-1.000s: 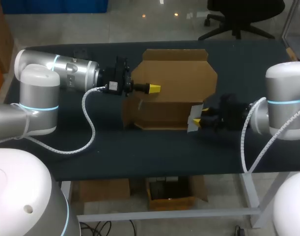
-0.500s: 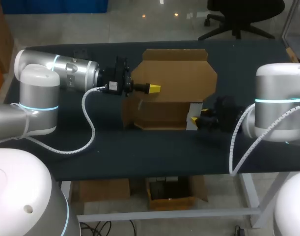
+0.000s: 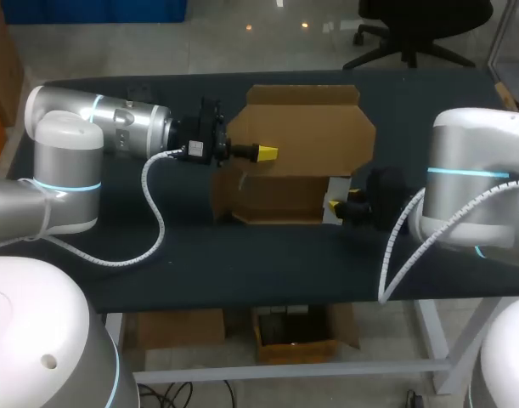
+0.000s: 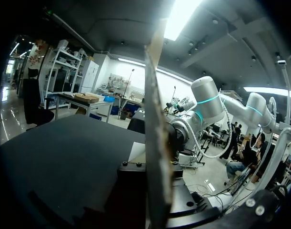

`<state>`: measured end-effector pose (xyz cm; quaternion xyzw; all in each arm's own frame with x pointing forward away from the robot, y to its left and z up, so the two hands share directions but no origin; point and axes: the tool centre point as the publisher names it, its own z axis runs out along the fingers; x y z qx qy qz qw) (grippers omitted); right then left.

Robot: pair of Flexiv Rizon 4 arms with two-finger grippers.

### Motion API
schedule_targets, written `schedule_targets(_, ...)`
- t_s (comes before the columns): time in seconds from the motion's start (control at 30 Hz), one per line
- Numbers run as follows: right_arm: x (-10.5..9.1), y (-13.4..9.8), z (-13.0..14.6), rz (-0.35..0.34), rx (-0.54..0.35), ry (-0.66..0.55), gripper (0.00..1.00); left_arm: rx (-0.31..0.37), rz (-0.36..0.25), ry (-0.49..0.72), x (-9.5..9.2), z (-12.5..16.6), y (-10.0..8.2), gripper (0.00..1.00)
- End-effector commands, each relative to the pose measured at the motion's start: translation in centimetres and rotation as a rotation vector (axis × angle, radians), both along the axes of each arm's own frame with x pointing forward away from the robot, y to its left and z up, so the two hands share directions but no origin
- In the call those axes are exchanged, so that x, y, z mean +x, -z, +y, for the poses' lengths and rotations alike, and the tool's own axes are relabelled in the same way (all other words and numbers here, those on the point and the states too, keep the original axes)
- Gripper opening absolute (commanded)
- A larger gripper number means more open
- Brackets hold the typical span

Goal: Assemble the packaging by folding the flat box into shape, placing the metal phone stand inside, and closing the box properly

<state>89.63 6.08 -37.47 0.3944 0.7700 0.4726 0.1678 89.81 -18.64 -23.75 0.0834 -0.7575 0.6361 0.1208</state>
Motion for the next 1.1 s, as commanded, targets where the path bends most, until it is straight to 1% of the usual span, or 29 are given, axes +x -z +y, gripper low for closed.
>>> schedule_targets(0.03, -0.18, 0.36, 0.57, -0.042, -0.038, 0.128, 0.49, 0.0, 0.0, 0.003, 0.03, -0.12, 0.23, 0.0)
schedule_targets(0.2, -0.13, 0.4, 0.47, -0.038, -0.057, 0.196, 0.47, 0.0, 0.0, 0.003, 0.03, -0.12, 0.23, 0.0)
schedule_targets(0.3, -0.1, 0.51, 0.4, -0.035, -0.082, 0.258, 0.47, 0.0, 0.0, 0.003, 0.03, -0.12, 0.23, 0.0)
schedule_targets(0.53, -0.18, 0.51, -0.01, -0.033, -0.085, 0.346, 0.44, 0.0, 0.0, 0.003, 0.03, -0.12, 0.23, 0.0)
schedule_targets(0.67, -0.12, 0.5, -0.24, -0.029, -0.079, 0.375, 0.41, 0.0, 0.0, 0.003, 0.03, -0.12, 0.23, 0.0)
schedule_targets(0.93, 0.21, 0.48, -0.36, -0.022, -0.08, 0.415, 0.39, 0.0, 0.0, 0.003, 0.03, -0.12, 0.23, 0.0)
schedule_targets(1.1, 0.53, 0.37, -0.23, -0.016, -0.08, 0.443, 0.34, 0.0, 0.0, 0.003, 0.03, -0.12, 0.23, 0.0)
